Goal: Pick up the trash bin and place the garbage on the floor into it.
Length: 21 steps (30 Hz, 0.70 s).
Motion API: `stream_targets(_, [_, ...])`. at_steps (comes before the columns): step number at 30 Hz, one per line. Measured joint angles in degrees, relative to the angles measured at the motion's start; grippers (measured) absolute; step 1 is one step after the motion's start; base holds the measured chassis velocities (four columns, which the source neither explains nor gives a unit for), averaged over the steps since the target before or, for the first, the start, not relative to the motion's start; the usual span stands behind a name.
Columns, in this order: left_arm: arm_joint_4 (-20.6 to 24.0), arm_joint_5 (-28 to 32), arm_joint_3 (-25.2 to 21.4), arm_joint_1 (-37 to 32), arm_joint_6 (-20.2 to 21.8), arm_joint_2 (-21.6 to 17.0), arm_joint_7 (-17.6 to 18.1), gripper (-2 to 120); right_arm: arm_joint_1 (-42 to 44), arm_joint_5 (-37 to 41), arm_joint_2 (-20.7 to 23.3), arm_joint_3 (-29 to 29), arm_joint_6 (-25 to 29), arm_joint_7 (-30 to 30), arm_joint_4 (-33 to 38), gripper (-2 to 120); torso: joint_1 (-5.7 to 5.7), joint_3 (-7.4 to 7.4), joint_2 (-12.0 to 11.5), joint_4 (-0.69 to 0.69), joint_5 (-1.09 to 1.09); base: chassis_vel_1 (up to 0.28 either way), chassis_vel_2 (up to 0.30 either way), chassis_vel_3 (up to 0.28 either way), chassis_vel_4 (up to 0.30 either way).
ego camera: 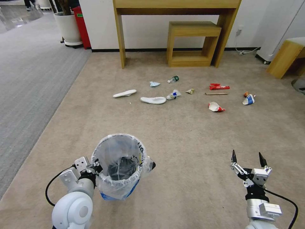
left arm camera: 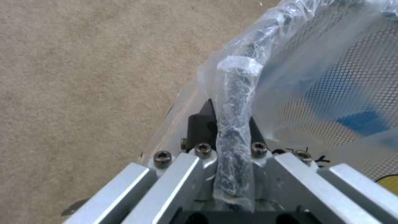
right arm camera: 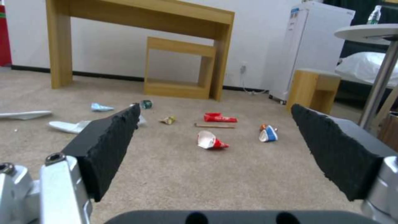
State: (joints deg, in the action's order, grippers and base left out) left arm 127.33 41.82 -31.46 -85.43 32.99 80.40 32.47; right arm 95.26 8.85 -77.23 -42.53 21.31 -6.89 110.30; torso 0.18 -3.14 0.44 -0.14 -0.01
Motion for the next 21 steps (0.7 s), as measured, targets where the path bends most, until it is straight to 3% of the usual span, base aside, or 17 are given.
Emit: stream_targets(21, [-1.34, -0.19, 0.09, 0.63, -0.58, 0.28, -0.25, 1, -1.14, -0.92, -0.38, 0.02, 0.34, 0.57, -1.17, 92, 0.0, 0.0, 0.0, -0.01, 0.02, 0.142, 0.137, -0.148, -0.143])
